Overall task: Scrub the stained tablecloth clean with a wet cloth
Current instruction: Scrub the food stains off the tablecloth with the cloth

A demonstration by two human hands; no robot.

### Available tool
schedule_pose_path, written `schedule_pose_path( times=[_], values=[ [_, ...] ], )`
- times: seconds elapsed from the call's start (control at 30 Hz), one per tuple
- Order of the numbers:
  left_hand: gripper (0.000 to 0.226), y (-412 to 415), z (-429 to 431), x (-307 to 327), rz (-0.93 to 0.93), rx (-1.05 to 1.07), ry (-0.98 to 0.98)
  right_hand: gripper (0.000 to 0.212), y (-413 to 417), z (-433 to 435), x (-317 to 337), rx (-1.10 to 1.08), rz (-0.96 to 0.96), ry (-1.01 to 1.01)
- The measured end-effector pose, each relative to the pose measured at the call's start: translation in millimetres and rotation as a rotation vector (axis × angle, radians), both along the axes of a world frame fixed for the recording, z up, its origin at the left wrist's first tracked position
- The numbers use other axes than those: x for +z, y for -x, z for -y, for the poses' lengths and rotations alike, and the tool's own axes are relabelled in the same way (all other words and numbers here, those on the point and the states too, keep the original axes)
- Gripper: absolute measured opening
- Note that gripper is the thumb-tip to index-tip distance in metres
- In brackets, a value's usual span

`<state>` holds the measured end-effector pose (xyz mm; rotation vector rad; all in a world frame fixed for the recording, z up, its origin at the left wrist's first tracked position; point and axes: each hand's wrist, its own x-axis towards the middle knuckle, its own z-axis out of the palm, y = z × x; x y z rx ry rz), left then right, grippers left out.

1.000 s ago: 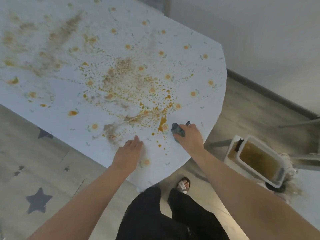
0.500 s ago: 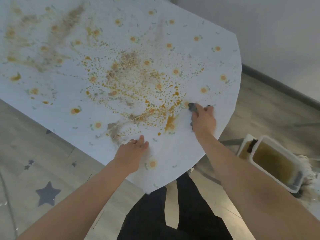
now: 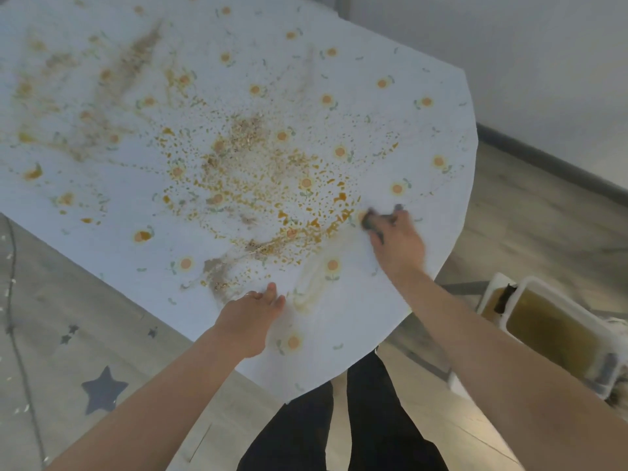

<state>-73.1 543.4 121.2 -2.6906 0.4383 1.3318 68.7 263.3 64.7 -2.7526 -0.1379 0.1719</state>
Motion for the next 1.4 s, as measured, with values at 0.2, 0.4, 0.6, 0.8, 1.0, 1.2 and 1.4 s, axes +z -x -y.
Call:
schedule_pose_path(
  times=[0.2, 0.4, 0.6, 0.8, 1.0, 1.2, 1.4],
  values=[
    [0.089, -1, 7, 1, -0.042, 0.022, -0.041, 0.048, 44, -55, -8, -0.015, -0.054, 0.041],
    [0.088, -8, 11, 5, -0.091, 0.024, -0.056, 0.038, 105, -52, 22, 0.883, -0.301, -0.08],
    [0.085, -8, 12, 3, -0.107, 0.04, -0.065, 0.032, -20, 40, 10, -0.099, -0.178, -0.005],
    [0.078, -15, 11, 10, -0.155, 0.092, -0.022, 0.035, 4, 37, -9, -0.354, -0.014, -0.124],
    [0.063, -39, 27, 28, -0.124, 0.153, -0.08, 0.036, 77, 19, -3, 0.82, -0.18, -0.17],
    [0.066, -121, 81, 30, 0.191, 0.14, 0.07, 0.043, -41, 84, -5, 0.388, -0.12, 0.01],
    [0.097, -209, 113, 11, 0.296, 0.099, -0.014, 0.041, -70, 94, -17, -0.312, -0.054, -0.008]
  ],
)
